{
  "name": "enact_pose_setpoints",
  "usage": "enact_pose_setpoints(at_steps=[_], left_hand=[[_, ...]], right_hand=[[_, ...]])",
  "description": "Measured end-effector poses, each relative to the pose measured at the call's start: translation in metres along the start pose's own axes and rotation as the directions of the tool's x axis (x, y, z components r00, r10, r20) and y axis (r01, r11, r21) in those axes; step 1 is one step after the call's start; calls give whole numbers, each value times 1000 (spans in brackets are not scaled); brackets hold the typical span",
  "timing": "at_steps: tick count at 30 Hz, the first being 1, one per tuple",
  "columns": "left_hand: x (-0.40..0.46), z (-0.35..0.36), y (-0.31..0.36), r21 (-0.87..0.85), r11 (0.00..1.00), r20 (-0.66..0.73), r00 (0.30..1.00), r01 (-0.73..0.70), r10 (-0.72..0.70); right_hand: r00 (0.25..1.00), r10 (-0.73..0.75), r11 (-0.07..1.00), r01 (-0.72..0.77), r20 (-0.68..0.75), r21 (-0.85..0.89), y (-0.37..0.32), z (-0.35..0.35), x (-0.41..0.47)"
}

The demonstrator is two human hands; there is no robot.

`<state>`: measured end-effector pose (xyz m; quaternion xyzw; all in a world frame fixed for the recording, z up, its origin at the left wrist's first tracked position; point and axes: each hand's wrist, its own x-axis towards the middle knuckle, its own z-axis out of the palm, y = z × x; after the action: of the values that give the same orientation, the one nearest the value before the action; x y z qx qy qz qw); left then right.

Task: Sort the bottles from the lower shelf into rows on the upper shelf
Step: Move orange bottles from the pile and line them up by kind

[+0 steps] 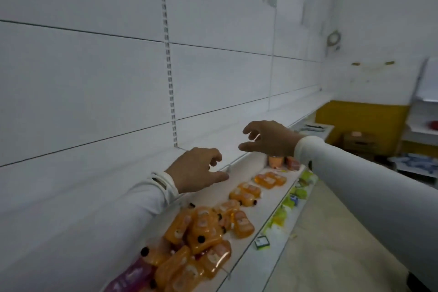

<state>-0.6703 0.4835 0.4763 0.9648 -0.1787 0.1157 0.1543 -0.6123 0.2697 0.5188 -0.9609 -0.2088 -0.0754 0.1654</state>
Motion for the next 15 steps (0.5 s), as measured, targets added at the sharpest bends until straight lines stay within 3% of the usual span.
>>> enact_pose_setpoints(at_steps=[7,15], left_hand=[[151,140,88,-100,984,162,974,-147,161],[302,302,113,-253,964,326,930,-86,168]], right_hand=[[966,242,969,-245,96,23,200,21,-15],[878,436,892,-450,197,31,391,71,34]])
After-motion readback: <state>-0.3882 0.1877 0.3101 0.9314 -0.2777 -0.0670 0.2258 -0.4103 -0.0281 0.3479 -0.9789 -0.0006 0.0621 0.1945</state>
